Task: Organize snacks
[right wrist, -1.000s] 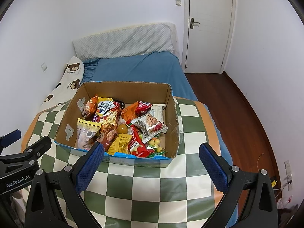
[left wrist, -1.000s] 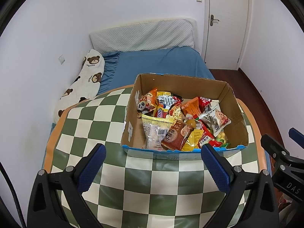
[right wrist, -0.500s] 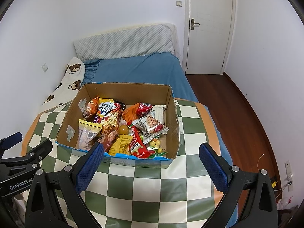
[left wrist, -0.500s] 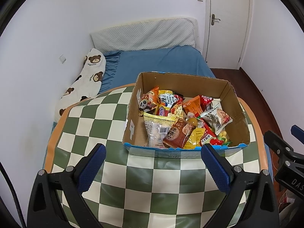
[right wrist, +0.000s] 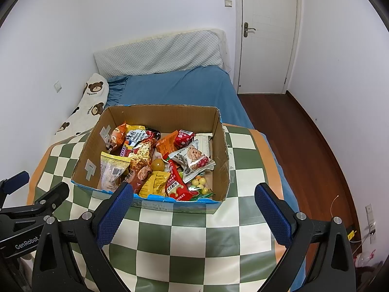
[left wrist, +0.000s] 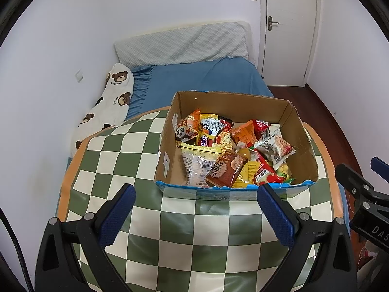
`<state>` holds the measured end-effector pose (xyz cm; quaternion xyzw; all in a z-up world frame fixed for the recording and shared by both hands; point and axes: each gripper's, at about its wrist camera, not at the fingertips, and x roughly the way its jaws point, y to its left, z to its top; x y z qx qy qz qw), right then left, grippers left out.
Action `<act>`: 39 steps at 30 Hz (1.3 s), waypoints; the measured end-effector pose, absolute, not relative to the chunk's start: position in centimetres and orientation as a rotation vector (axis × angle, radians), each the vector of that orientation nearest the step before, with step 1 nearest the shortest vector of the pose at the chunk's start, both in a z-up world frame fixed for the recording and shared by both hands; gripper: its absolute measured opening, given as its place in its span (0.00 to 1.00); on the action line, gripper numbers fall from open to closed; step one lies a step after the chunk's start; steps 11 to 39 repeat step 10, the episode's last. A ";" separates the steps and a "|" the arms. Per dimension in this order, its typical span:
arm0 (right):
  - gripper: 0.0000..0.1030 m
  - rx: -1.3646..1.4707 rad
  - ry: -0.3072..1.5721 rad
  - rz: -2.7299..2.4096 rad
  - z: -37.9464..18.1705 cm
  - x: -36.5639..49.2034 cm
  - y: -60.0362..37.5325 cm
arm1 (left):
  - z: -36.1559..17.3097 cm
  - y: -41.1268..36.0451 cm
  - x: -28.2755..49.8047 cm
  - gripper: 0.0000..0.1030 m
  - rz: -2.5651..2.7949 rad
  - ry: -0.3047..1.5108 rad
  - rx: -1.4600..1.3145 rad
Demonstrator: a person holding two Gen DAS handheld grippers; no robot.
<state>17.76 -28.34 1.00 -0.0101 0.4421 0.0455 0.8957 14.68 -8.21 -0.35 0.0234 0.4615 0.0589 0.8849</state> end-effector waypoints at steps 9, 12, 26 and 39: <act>0.99 -0.022 0.915 0.092 1.0 17.7 -28.4 | -0.2 -8.4 14.7 0.99 0.127 0.956 0.047; 0.99 -0.023 0.913 0.092 1.0 17.7 -28.4 | -0.2 -8.4 14.7 0.99 0.127 0.955 0.047; 0.99 -0.023 0.913 0.092 1.0 17.7 -28.4 | -0.2 -8.4 14.7 0.99 0.127 0.955 0.047; 0.99 -0.023 0.913 0.092 1.0 17.7 -28.4 | -0.2 -8.4 14.7 0.99 0.127 0.955 0.047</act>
